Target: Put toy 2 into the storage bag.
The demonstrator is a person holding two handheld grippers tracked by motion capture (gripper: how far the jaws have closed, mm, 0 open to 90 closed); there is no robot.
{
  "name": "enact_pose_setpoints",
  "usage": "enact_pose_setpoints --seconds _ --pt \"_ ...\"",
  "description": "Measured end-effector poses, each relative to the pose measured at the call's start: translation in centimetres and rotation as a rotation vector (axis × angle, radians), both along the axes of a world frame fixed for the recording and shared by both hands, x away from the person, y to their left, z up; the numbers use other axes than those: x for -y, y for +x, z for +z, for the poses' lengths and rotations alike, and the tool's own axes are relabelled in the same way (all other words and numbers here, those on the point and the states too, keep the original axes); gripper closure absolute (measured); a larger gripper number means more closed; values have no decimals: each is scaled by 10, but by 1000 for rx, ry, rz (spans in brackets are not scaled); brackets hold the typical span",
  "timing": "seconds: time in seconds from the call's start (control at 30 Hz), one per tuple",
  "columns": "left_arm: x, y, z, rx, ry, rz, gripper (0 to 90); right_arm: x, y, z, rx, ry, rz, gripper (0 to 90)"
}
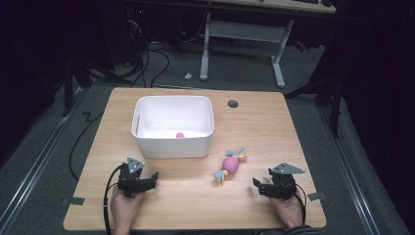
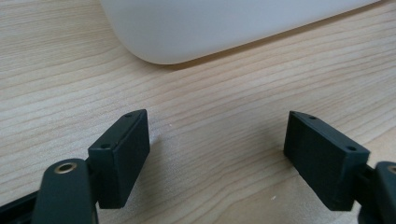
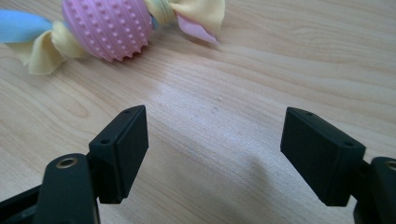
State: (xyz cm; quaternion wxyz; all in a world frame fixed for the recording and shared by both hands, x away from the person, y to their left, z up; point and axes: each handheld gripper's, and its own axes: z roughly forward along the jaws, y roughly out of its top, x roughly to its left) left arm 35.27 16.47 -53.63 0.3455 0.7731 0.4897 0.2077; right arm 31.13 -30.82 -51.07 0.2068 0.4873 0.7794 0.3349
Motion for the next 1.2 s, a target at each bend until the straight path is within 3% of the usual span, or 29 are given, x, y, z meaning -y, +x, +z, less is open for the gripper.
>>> enact_pose_setpoints --seconds 0.3,0.7,0.87,1.2 --pt "0 0 0 1 -1 5 229 0 -4 21 40 27 19 252" --pt "0 0 0 0 -1 3 228 -23 13 39 42 -9 107 261" --pt "0 0 0 1 -1 4 228 -31 26 39 -20 34 149 245" --pt "0 0 0 0 -1 3 228 -56 43 38 -69 -11 194 232"
